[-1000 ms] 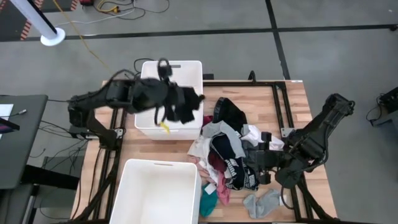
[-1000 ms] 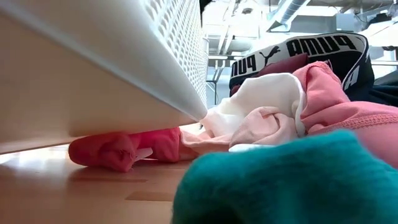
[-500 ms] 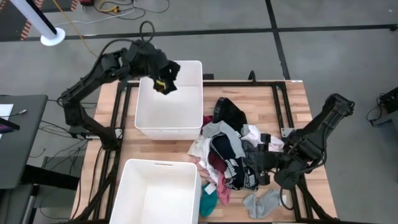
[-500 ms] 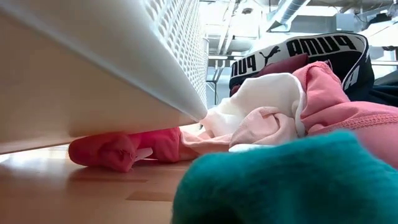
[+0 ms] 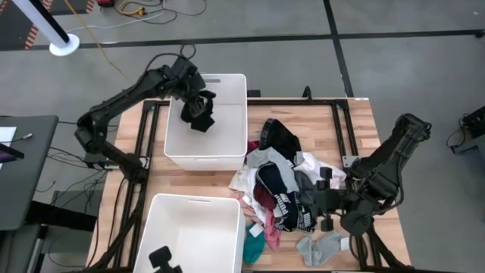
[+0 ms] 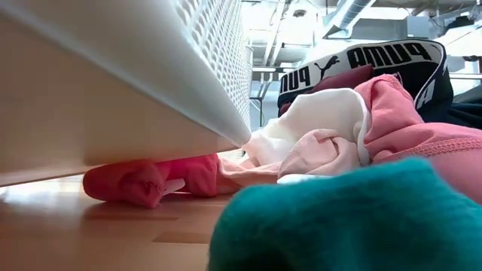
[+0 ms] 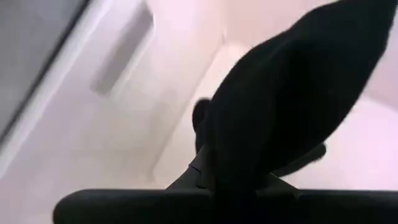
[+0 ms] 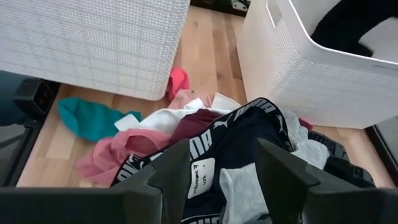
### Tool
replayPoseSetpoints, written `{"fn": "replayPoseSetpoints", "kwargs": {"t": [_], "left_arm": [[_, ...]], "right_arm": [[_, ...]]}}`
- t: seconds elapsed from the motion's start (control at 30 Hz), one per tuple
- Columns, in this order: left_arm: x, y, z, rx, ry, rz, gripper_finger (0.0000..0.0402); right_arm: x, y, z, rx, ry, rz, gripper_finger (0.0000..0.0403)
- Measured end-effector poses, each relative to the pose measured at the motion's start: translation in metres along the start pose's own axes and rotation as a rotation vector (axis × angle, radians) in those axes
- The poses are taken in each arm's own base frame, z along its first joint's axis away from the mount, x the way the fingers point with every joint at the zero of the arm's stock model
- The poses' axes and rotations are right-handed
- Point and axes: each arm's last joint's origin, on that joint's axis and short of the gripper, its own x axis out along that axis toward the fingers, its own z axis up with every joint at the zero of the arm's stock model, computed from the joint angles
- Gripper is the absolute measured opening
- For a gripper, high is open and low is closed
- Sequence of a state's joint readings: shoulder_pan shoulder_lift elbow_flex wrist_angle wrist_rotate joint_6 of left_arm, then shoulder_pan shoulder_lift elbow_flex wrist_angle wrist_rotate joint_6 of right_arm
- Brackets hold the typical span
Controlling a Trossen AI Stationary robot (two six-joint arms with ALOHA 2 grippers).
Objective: Sort clothes
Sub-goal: Put the black underwear into the top white laundry bin, then put the pink underwear into the bottom white laundry bin
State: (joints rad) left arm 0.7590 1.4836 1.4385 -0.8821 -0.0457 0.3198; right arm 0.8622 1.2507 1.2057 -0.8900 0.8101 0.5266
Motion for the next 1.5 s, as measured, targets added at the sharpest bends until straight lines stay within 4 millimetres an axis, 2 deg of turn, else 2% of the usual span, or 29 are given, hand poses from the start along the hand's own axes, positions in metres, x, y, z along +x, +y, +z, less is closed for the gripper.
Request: {"fn": "replayPoseSetpoints", "kwargs": {"t": [0.1, 0.2, 0.53, 0.87, 1.03, 1.2, 1.33, 1.5], "left_arm": [[0.021, 0.003, -0.017, -0.024, 0.052, -0.021, 0.0008], [0.030, 0.005, -0.030, -0.046, 0.114, -0.066, 0.0017], [0.027, 0.001, -0.032, -0.056, 0.114, -0.131, 0.0057], [0.022, 0.004, -0.026, -0.082, 0.090, -0.090, 0.0161], [0.001, 0.010, -0.007, -0.099, 0.015, -0.068, 0.0197], [-0.034, 0.006, 0.013, -0.075, -0.030, -0.077, 0.0204], [-0.072, -0.006, 0.029, -0.044, -0.068, -0.110, 0.0204], [-0.131, -0.039, 0.038, 0.051, -0.193, -0.191, 0.0204]], "right_arm": [[0.000, 0.000, 0.000, 0.004, -0.004, 0.003, 0.0194], [0.000, 0.000, 0.000, 0.004, -0.004, 0.002, 0.0194], [0.003, -0.002, 0.002, 0.014, -0.003, -0.012, 0.0194], [0.003, -0.003, 0.002, 0.017, -0.004, -0.015, 0.0194], [0.003, -0.003, 0.003, 0.018, -0.005, -0.015, 0.0194], [0.003, -0.003, 0.003, 0.023, -0.009, -0.013, 0.0194], [0.003, -0.002, 0.003, 0.027, -0.013, -0.011, 0.0194], [0.003, -0.002, 0.004, 0.029, -0.014, -0.009, 0.0194]]}}
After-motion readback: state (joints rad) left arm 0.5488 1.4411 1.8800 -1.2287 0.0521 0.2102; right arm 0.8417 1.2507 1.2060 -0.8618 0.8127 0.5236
